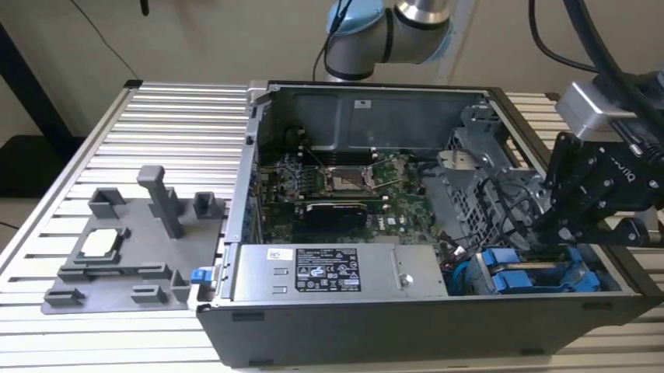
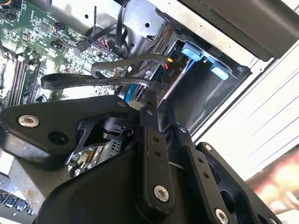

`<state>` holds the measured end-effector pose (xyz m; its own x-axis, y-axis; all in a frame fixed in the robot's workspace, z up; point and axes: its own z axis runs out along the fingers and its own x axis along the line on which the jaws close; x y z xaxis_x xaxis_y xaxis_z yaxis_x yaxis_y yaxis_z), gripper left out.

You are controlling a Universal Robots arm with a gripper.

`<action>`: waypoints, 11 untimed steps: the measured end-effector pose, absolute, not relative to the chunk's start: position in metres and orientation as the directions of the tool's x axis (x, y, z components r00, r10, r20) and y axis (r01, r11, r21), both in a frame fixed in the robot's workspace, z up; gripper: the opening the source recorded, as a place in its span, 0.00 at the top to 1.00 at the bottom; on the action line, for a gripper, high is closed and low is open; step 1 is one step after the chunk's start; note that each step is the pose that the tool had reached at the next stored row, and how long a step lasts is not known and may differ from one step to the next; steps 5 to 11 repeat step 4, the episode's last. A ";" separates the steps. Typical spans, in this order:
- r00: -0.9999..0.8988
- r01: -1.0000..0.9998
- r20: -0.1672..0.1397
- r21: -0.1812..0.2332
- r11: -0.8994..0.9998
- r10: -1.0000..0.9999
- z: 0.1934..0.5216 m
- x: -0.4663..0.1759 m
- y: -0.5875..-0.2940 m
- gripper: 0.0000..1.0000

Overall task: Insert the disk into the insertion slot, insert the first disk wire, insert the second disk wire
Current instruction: 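Insert the second disk wire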

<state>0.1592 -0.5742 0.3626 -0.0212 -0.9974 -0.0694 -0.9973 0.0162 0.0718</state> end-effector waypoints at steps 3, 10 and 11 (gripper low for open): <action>-0.021 -0.997 -0.069 0.072 0.016 -0.997 0.363 0.159 -0.574 0.76; -0.021 -0.997 -0.069 0.072 0.016 -0.997 0.363 0.159 -0.574 0.76; -0.021 -0.997 -0.069 0.072 0.016 -0.997 0.363 0.159 -0.574 0.76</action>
